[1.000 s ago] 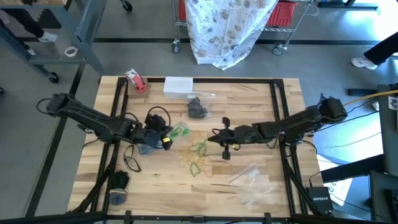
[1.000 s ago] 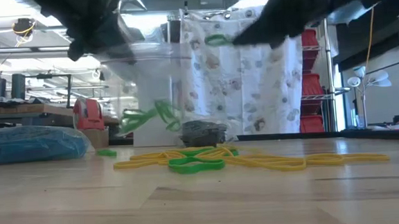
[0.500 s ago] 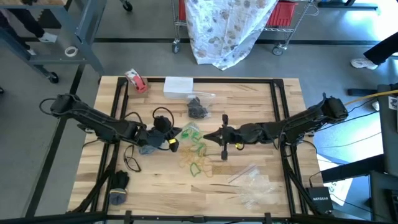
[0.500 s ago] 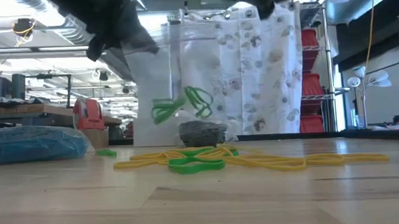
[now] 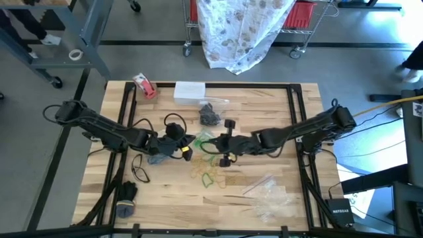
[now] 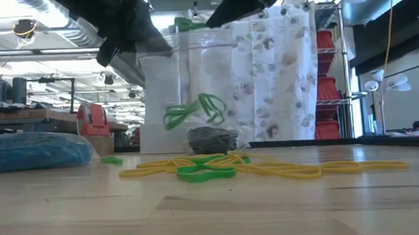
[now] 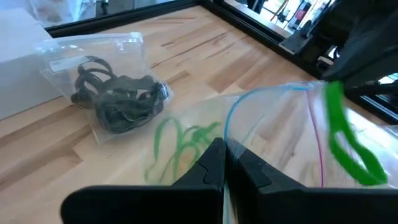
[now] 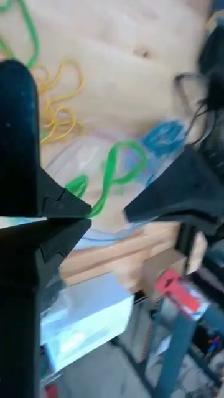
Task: Sort rubber bands
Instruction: Put the green rubber band into the transparent zip bag
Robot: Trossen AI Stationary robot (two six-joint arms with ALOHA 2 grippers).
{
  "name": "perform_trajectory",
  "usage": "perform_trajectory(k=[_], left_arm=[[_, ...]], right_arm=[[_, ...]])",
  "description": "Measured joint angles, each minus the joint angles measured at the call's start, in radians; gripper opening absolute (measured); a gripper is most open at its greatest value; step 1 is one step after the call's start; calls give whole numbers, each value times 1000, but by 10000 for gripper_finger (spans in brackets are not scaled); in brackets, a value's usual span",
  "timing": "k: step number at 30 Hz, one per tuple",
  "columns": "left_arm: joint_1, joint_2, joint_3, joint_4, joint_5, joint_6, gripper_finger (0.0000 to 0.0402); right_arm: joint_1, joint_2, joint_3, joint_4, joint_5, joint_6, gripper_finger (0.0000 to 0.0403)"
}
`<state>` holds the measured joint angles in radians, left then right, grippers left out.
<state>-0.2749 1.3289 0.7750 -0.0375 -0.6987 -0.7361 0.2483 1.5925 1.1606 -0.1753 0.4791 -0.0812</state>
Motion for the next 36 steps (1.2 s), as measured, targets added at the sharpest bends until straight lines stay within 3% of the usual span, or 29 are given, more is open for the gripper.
perform_trajectory(k=[6, 17, 24, 29, 36], left_arm=[[0, 0, 0, -6, 0, 6, 0], [0, 0, 0, -78, 8, 14, 0], [-3, -1, 0, -120, 8, 7, 0], [-8, -31, 0, -153, 8, 18, 0], [-8, -96, 0, -223, 8, 31, 0]], right_arm=[[0, 59, 82, -38, 1, 23, 16], [20, 7, 104, -157, -16, 34, 146], [62, -3, 91, -342, -75, 132, 155], [60, -2, -35, -283, -138, 209, 149], [31, -2, -284, 82, -158, 264, 139]])
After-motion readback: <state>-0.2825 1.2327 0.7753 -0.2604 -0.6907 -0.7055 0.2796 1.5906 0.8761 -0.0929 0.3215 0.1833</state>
